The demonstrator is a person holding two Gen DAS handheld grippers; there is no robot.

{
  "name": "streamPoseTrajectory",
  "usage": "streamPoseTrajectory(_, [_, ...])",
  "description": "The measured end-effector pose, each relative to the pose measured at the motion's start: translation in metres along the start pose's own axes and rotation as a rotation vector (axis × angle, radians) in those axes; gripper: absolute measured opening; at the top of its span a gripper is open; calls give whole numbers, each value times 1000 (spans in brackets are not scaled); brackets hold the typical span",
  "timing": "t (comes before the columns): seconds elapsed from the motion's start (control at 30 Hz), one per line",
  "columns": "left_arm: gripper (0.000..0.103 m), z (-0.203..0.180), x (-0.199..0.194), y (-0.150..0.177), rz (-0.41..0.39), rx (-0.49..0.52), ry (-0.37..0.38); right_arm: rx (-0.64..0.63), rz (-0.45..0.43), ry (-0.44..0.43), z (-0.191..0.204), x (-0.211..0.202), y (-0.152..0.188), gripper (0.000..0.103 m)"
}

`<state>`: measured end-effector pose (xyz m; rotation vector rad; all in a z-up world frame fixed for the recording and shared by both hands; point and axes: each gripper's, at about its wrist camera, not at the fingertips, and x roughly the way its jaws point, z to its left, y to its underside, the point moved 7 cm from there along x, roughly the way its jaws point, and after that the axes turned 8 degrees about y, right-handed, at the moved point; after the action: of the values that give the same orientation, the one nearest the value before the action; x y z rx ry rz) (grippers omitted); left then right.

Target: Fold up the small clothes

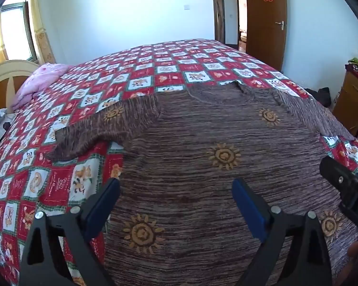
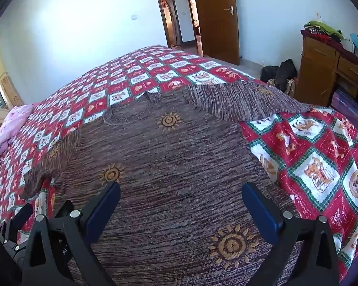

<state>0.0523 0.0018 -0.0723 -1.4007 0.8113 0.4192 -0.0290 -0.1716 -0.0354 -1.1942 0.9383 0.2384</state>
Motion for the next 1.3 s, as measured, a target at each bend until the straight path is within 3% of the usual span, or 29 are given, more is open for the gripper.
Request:
streamPoseTrajectory(0.57, [97, 10, -19, -5, -70, -3, -8, -57, -3, 55, -4, 4, 0, 102])
streamPoseTrajectory(1.3, [97, 10, -16, -2, -55, -1, -4, -61, 6, 50, -2, 5, 3, 102])
